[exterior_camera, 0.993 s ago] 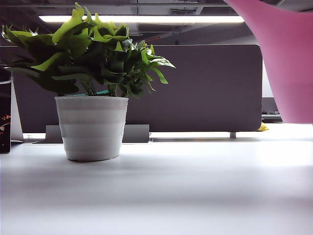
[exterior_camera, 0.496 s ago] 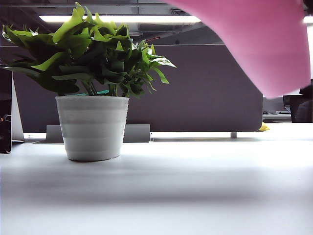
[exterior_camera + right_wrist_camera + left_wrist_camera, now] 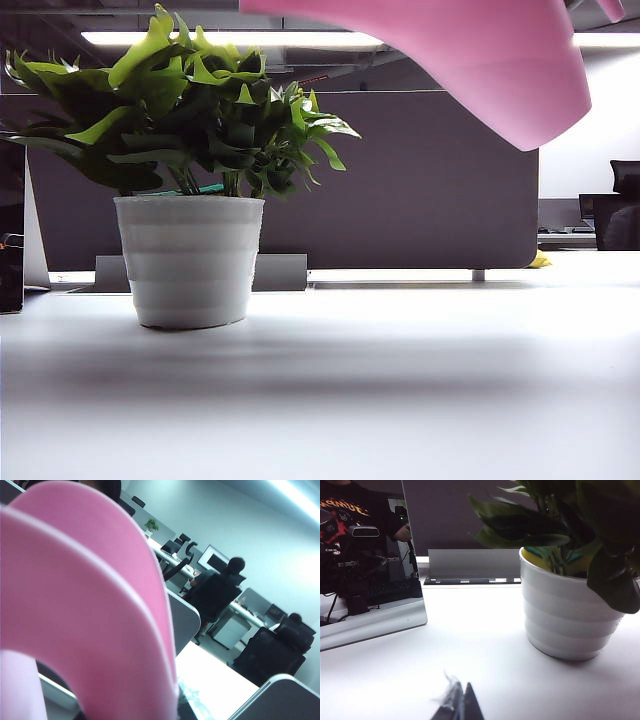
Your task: Pick up the watering can from the table, water the potted plant, and put the can back.
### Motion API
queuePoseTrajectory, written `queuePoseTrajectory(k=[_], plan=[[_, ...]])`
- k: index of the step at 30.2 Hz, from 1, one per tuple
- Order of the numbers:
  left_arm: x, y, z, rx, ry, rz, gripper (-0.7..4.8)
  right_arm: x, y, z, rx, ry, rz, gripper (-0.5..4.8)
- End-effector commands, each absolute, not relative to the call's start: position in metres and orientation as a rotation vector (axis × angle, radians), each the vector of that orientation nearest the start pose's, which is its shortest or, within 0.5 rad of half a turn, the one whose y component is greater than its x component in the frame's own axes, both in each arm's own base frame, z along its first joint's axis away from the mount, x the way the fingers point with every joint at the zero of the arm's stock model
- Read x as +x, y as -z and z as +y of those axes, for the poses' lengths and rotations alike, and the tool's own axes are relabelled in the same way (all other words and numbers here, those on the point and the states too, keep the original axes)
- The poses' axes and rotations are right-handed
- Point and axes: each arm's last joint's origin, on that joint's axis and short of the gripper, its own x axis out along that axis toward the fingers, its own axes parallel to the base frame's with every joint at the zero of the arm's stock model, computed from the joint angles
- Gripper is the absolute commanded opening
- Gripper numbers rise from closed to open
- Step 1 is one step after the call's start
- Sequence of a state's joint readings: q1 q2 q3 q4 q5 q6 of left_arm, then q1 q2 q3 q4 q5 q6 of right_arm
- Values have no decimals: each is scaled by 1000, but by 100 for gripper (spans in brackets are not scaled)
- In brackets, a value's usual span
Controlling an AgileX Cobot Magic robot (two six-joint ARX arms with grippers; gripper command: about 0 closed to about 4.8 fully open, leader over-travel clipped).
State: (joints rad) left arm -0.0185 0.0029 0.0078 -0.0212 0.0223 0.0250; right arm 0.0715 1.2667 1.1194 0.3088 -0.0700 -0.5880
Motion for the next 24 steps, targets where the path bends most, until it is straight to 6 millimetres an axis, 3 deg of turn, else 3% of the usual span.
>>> queuePoseTrajectory(k=[1, 7, 13, 24], plan=[[97, -165, -2, 22, 40, 9, -5, 282, -419, 25, -597, -29, -341, -6], [97, -165, -3, 22, 42, 9, -5, 281, -421, 26, -673, -11, -360, -6], [97, -165, -2, 22, 42, 9, -5, 278, -427, 38, -704, -2, -431, -6], [97, -165, -3, 22, 42, 9, -5, 276, -430, 38, -769, 32, -464, -6]])
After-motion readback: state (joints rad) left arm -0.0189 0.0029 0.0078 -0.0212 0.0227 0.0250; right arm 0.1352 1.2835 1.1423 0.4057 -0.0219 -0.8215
